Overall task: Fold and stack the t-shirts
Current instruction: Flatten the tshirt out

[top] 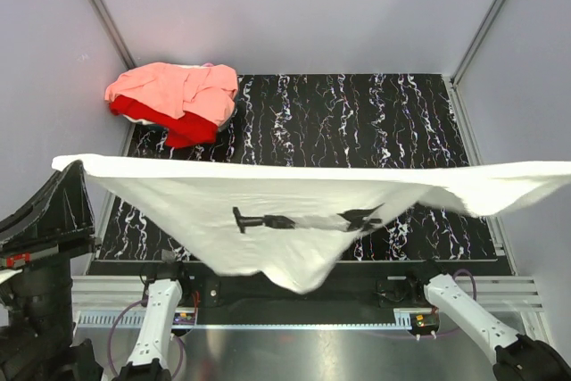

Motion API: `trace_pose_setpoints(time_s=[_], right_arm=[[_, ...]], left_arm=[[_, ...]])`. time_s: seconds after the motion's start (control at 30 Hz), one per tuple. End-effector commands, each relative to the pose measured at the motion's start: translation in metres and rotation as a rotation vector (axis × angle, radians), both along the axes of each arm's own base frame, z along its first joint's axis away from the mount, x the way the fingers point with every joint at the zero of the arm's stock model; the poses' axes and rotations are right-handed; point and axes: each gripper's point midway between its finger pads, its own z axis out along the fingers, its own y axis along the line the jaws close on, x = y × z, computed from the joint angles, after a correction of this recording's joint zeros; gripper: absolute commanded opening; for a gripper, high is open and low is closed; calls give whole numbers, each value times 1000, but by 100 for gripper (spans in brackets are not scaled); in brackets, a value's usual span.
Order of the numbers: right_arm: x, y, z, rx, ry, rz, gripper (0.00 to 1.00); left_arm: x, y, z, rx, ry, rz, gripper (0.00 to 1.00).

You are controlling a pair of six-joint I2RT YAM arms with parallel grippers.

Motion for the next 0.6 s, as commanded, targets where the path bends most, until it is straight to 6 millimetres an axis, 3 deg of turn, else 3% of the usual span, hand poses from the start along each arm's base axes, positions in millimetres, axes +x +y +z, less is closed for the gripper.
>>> trace_pose_setpoints(time_s=[0.0, 0.07, 0.17, 0.23, 0.27, 0.3, 0.33, 0.37, 0.43, 0.47, 0.53, 0.57], right_arm=[[-6, -30, 36, -4, -111, -172, 0], [-16, -37, 46, -9, -148, -189, 0], [-3, -33, 58, -49, -140, -214, 0], [14, -32, 60, -96, -99, -250, 0], [19, -34, 62, -106, -83, -273, 0], [50, -28, 58, -138, -2, -314, 0], [68, -23, 51, -174, 58, -319, 0], [86, -19, 44, -219, 114, -342, 0], [136, 3, 27, -305, 239, -376, 0], [172, 24, 5, -383, 322, -395, 0], [212, 49, -10, -458, 353, -404, 0], [254, 70, -45, -555, 448, -413, 0]], left_arm=[[-6, -1, 17, 4, -86, 1, 0], [-2, -1, 17, -4, -79, -8, 0], [14, -1, 15, -22, -67, -29, 0], [35, -2, 8, -34, -22, -52, 0], [55, 0, 2, -42, 30, -60, 0], [66, -1, -3, -53, 63, -74, 0], [81, 0, -11, -60, 105, -82, 0], [109, 4, -29, -85, 186, -82, 0], [138, 5, -49, -104, 261, -100, 0], [166, 9, -73, -124, 344, -99, 0], [199, 14, -106, -152, 452, -92, 0], [232, 21, -149, -179, 592, -73, 0]])
